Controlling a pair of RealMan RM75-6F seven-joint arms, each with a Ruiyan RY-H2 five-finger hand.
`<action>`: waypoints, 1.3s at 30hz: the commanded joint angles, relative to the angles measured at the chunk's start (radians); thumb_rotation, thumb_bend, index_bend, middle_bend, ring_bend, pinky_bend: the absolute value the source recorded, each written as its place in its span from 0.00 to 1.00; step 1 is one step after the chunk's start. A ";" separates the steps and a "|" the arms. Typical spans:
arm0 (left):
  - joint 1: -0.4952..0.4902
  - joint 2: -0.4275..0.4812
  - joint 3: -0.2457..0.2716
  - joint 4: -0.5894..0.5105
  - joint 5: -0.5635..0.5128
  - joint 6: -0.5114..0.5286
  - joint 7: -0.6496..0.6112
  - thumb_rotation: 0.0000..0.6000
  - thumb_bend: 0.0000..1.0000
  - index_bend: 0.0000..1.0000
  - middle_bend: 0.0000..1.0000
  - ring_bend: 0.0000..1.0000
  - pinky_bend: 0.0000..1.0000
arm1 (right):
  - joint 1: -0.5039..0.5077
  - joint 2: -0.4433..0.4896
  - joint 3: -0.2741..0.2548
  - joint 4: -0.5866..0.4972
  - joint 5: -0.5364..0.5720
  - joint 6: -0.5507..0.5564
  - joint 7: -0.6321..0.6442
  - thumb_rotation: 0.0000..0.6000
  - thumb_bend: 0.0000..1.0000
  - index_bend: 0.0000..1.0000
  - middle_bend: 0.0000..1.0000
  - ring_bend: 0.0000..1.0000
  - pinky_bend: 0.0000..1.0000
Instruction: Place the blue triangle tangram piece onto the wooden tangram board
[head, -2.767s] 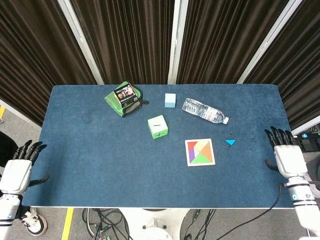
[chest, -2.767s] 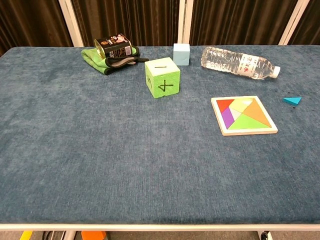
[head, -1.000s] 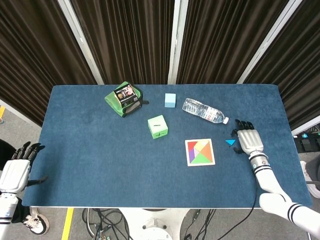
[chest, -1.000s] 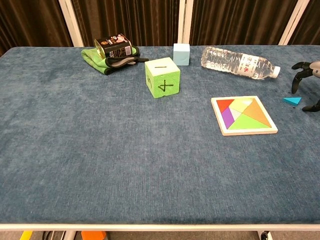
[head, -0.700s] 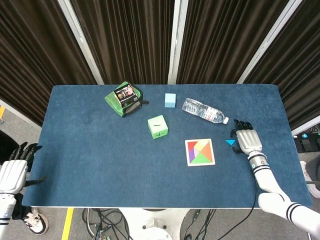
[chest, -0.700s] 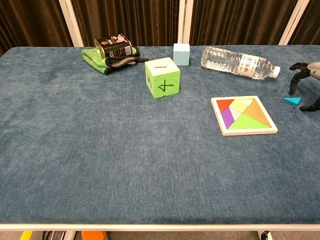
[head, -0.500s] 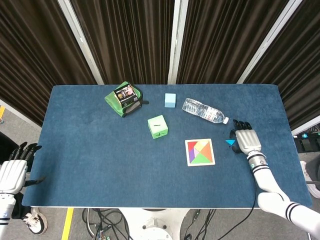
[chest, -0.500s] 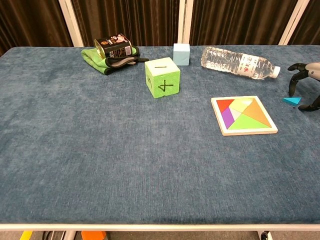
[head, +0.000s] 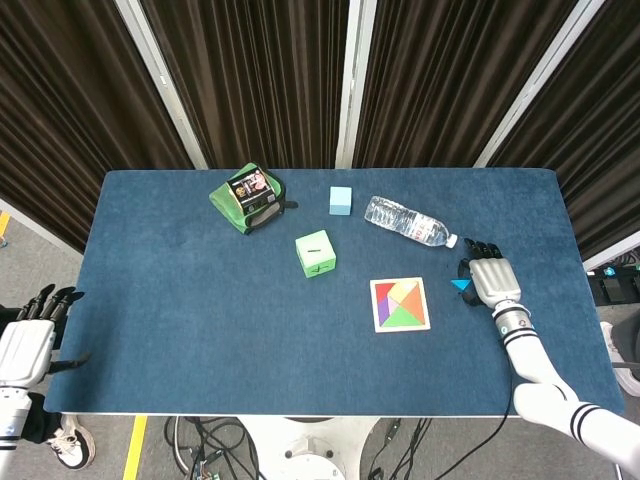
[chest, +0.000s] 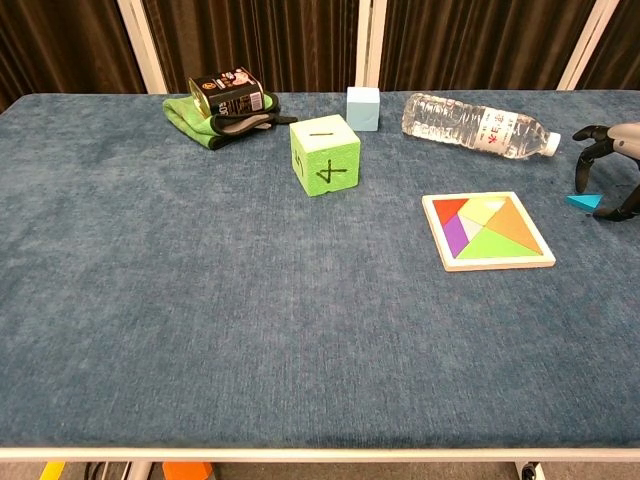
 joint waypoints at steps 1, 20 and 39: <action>0.000 0.001 0.000 0.000 0.000 0.000 0.000 1.00 0.07 0.16 0.11 0.00 0.14 | 0.001 -0.001 -0.002 0.001 0.007 0.000 -0.008 1.00 0.19 0.44 0.00 0.00 0.00; 0.000 -0.001 0.000 0.009 0.000 -0.005 -0.010 1.00 0.07 0.16 0.11 0.00 0.14 | 0.009 -0.010 -0.004 0.016 0.029 -0.009 -0.017 1.00 0.20 0.50 0.00 0.00 0.00; 0.002 0.000 0.003 0.013 0.002 -0.005 -0.018 1.00 0.07 0.16 0.11 0.00 0.14 | 0.017 0.009 0.001 -0.011 0.010 -0.007 0.011 1.00 0.23 0.59 0.02 0.00 0.00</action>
